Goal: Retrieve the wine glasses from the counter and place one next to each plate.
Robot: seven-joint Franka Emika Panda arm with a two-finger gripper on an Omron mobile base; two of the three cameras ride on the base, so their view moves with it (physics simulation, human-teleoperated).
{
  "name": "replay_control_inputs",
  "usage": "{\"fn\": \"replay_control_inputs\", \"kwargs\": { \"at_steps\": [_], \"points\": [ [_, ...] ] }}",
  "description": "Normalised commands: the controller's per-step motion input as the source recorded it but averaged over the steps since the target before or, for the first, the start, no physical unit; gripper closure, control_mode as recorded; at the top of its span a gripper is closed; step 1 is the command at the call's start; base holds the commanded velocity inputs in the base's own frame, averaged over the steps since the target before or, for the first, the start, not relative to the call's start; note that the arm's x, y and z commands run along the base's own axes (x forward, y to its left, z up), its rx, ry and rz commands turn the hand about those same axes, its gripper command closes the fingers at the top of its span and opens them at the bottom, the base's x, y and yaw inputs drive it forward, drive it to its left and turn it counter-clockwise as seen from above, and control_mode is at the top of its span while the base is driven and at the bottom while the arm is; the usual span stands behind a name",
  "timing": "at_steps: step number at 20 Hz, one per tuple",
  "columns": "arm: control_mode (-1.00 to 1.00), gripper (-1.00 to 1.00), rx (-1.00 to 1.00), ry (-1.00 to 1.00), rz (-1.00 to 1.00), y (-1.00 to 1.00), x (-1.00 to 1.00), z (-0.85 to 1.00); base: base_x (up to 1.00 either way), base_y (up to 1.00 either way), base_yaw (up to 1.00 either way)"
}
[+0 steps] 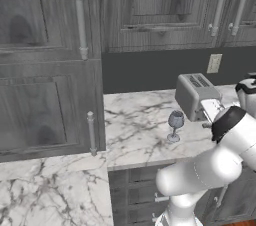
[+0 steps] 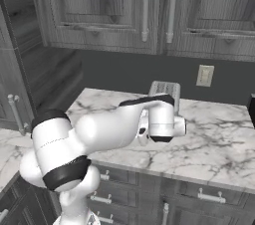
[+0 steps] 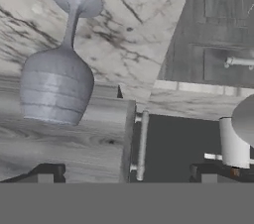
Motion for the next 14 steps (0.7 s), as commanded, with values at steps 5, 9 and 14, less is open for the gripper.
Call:
{"fn": "replay_control_inputs", "kwargs": {
  "at_steps": [5,9,14],
  "points": [
    [-1.00,-1.00,-0.01,0.11,-0.02,0.00,0.00,-0.23,0.00,0.00,0.00],
    [-1.00,-1.00,-0.06,0.00,-0.06,0.00,0.02,-0.31,0.00,0.00,0.00],
    [-1.00,-1.00,-0.06,0.00,-0.06,0.00,0.14,-0.28,0.00,0.00,0.00]
  ]
}}
